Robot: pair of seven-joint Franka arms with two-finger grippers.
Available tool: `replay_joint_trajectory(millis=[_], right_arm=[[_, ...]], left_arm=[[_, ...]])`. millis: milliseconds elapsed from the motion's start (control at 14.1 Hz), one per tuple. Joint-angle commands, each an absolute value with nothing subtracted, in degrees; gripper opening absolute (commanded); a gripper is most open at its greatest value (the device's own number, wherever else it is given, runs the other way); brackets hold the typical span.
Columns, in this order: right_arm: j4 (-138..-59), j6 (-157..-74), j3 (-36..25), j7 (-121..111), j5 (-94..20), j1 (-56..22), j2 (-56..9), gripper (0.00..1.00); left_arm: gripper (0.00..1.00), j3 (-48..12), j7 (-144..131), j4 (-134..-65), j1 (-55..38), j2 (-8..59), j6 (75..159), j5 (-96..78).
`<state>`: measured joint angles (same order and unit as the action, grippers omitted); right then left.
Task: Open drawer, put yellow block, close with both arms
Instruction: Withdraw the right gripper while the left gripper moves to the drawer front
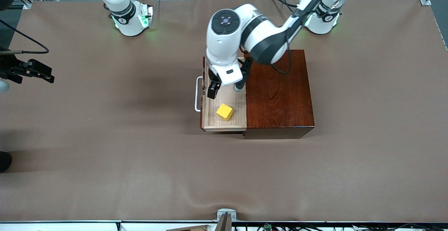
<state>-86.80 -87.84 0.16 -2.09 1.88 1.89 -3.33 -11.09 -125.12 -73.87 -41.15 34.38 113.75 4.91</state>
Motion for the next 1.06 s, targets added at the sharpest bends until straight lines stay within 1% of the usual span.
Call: replay_joint_trajectory(millis=[0, 213, 355, 781, 994], right_arm=[[-88.1, -87.4, 1.3, -0.2, 2.3, 2.5, -1.8, 1.0], [-87.5, -87.2, 1.4, -0.3, 2.4, 2.5, -2.0, 1.0], [-87.5, -87.2, 1.4, -0.2, 2.3, 2.5, -1.9, 1.0], [-87.5, -87.9, 1.1, -1.0, -0.1, 3.6, -1.9, 1.0], [-87.5, -88.9, 1.1, -1.1, -2.0, 4.1, -2.0, 1.0]], left_arm=[[1.0, -6.1, -133.7, -70.0, -47.4, 38.0, 116.9, 5.8], [1.0, -6.8, -135.4, -70.0, -48.0, 39.6, 124.1, 5.4], [1.0, -6.5, -138.5, -70.0, -49.2, 40.5, 127.3, 5.4], [1.0, -6.8, -143.0, -70.0, -49.7, 43.4, 131.2, 5.4], [1.0, -6.8, -146.6, -70.0, -49.7, 44.2, 131.3, 4.7]])
